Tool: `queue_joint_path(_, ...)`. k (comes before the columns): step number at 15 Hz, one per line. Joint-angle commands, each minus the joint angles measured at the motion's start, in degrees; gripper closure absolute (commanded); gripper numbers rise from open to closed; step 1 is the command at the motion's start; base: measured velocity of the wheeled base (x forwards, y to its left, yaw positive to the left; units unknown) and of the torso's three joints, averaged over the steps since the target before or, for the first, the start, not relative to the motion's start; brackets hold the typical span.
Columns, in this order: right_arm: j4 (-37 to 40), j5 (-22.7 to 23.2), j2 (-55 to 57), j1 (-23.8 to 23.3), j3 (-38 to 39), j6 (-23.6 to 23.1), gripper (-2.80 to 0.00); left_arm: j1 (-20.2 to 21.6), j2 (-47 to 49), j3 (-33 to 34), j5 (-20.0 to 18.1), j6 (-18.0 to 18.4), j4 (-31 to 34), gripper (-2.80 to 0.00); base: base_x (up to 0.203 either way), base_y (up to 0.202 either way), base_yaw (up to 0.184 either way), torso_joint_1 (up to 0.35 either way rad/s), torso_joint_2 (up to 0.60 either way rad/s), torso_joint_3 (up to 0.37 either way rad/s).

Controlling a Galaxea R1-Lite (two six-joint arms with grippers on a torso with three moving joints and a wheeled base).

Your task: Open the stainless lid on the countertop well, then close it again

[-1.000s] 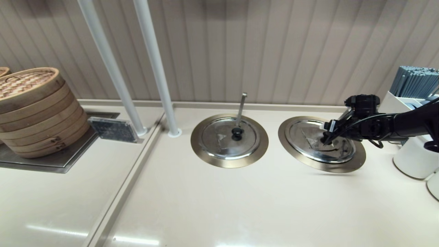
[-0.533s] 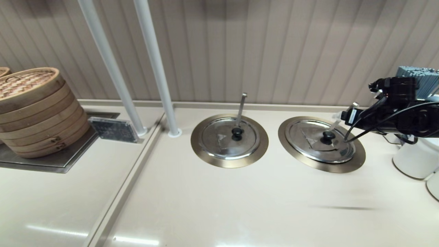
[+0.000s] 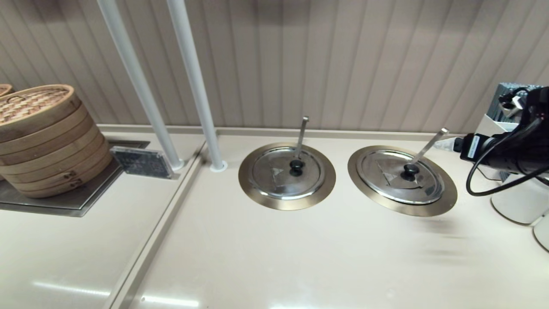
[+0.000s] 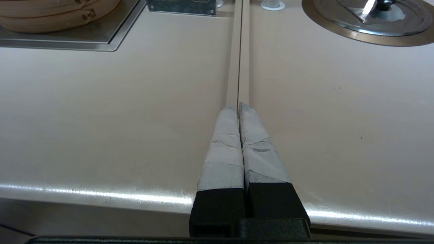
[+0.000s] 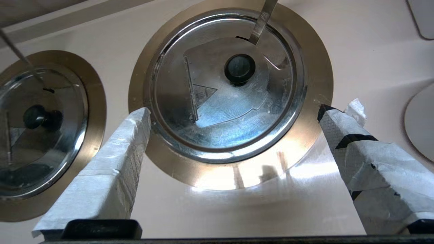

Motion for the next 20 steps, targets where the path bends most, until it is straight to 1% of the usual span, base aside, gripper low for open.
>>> queue_joint_path(1, 0.0, 0.2, -12.6, 0.0, 5.7, -0.4, -2.8, 0.0, 0.0, 0.0, 0.0, 0.0, 0.0, 0.0, 0.0, 0.0, 0.0, 0.0, 0.0, 0.0)
queue_joint_path(4, 0.2, 0.5, -29.7, 0.3, 14.5, -4.0, -2.8, 0.0, 0.0, 0.0, 0.0, 0.0, 0.0, 0.0, 0.0, 0.0, 0.0, 0.0, 0.0, 0.0)
queue_joint_path(6, 2.6, 1.3, -42.9, 0.5, 19.2, -6.0, -2.8, 0.0, 0.0, -0.1, 0.0, 0.0, 0.0, 0.0, 0.0, 0.0, 0.0, 0.0, 0.0, 0.0)
queue_joint_path(9, 13.1, 3.7, -59.7, 0.9, 22.1, -8.3, -2.8, 0.0, 0.0, -0.1, 0.0, 0.0, 0.0, 0.0, 0.0, 0.0, 0.0, 0.0, 0.0, 0.0)
queue_joint_path(12, 23.0, 5.9, -73.6, 1.6, 24.6, -10.1, -2.8, 0.0, 0.0, 0.0, 0.0, 0.0, 0.0, 0.0, 0.0, 0.0, 0.0, 0.0, 0.0, 0.0)
queue_joint_path(14, 26.4, 7.4, -77.4, 2.2, 27.0, -10.5, -2.8, 0.0, 0.0, -0.1, 0.0, -0.1, 0.0, 0.0, 0.0, 0.0, 0.0, 0.0, 0.0, 0.0)
queue_joint_path(15, 27.1, 8.1, -77.1, 2.4, 29.2, -10.6, -2.8, 0.0, 0.0, 0.0, 0.0, 0.0, 0.0, 0.0, 0.0, 0.0, 0.0, 0.0, 0.0, 0.0)
queue_joint_path(16, 27.1, 8.4, -77.0, 3.4, 29.3, -10.7, -2.8, 0.0, 0.0, 0.0, 0.0, 0.0, 0.0, 0.0, 0.0, 0.0, 0.0, 0.0, 0.0, 0.0)
queue_joint_path(18, 27.2, 7.5, -77.4, 8.7, 28.3, -11.1, -2.8, 0.0, 0.0, -0.1, 0.0, 0.0, 0.0, 0.0, 0.0, 0.0, 0.0, 0.0, 0.0, 0.0)
queue_joint_path(20, 28.1, 6.1, -81.8, 9.4, 30.0, -11.8, -2.8, 0.0, 0.0, 0.0, 0.0, 0.0, 0.0, 0.0, 0.0, 0.0, 0.0, 0.0, 0.0, 0.0)
